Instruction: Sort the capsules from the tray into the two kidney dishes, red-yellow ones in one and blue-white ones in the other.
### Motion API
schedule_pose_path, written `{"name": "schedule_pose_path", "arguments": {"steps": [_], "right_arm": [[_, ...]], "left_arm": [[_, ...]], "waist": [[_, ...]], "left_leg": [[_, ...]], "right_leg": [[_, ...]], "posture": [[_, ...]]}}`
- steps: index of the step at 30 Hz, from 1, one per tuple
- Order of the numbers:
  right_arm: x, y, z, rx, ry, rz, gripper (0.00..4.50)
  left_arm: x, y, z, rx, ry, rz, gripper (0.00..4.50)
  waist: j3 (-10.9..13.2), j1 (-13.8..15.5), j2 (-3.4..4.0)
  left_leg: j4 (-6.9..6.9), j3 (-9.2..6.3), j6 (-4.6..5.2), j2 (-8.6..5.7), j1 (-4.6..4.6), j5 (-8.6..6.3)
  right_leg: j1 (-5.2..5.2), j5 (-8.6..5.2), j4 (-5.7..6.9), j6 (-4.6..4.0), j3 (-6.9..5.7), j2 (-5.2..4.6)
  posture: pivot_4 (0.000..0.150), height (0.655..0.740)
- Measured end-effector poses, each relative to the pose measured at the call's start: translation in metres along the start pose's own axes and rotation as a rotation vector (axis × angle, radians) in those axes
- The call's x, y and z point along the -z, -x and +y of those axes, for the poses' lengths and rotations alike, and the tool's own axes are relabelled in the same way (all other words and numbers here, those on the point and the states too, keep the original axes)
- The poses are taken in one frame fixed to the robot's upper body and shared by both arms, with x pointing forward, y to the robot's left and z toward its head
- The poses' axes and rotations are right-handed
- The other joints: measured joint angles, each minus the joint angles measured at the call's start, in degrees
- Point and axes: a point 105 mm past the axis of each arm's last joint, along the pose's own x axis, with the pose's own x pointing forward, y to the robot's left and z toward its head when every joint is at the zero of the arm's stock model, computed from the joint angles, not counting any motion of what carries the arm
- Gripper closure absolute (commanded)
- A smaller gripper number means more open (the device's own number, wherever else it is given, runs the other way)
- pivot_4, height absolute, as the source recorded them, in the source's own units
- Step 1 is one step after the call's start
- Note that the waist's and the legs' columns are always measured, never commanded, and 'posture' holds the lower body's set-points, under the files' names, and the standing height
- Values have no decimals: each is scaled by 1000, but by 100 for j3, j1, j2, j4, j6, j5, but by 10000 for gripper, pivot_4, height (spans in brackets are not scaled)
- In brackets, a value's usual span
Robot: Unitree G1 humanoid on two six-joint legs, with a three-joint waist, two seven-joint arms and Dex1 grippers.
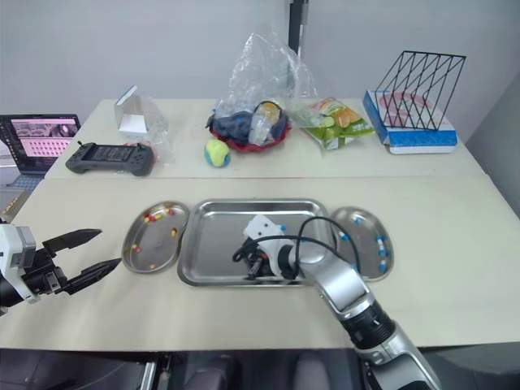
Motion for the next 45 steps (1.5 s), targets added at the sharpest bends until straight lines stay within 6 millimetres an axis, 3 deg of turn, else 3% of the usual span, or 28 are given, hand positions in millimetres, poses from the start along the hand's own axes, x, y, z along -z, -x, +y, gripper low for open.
{"name": "schedule_pose_path", "arguments": {"steps": [5, 8, 11, 14, 17, 23, 27, 32, 35, 45], "right_arm": [[-1, 0, 1, -16, 2, -3, 44808], [-13, 6, 0, -68, -47, -71, 44808], [-37, 27, -18, -91, -87, -204, 44808], [-38, 57, -46, -51, -88, -247, 44808], [-25, 84, -76, 27, -109, -242, 44808], [10, 127, -116, 167, -129, -163, 44808], [31, 144, -126, 214, -106, -88, 44808], [68, 156, -125, 220, -201, -11, 44808], [71, 162, -130, 251, -221, -19, 34438], [51, 194, -142, 279, -202, -114, 257]], "left_arm": [[1, 0, 0, 0, -2, 6, 0], [1, 0, -1, 7, -2, 5, 0], [0, -2, -1, 14, -1, 2, 0], [1, -5, 3, 12, 6, -4, 0], [1, -8, 4, 16, 10, -11, 0], [2, -13, 5, 26, 16, -16, 0], [1, -17, 5, 38, 4, -22, 0], [2, -21, 11, 34, 0, -24, 0], [3, -21, 12, 31, -1, -23, 0], [8, -21, 17, 15, 0, -15, 0]], "waist": [[0, -2, 0], [1, -1, 0], [1, 21, 0], [2, 74, 0], [2, 81, 0], [2, 66, 0], [2, 50, 0], [3, 65, 0], [4, 54, 2], [4, 65, 2]], "left_leg": [[0, 0, 0, 0, 0, 0], [0, 0, 0, 0, -1, 0], [0, -1, 1, 0, 1, -1], [0, 0, 5, -1, 3, -3], [-2, 2, 5, 0, 3, -3], [-5, 8, 5, 1, 3, -3], [-11, 12, 5, 2, 5, -3], [-9, 14, 5, 1, 5, -3], [-10, 15, 5, 2, 7, -3], [-11, 15, 5, 1, 8, -3]], "right_leg": [[-1, 0, 0, 0, 0, 0], [0, 0, -2, 0, 0, 0], [6, 0, -4, 0, -1, 0], [14, 0, -11, 0, -6, -1], [12, 0, -9, 0, -6, 0], [11, 0, -10, 0, -3, -1], [12, 0, -13, 1, -2, -2], [16, 0, -14, 0, -2, -3], [14, 0, -12, 1, 0, -2], [17, 0, -15, 1, -1, -3]], "posture": [[1500, 7400], [1500, 7400], [1500, 7400], [1500, 7400], [1500, 7400], [1500, 7400], [1500, 7400], [1500, 7400], [1500, 7400], [1500, 7400]]}}
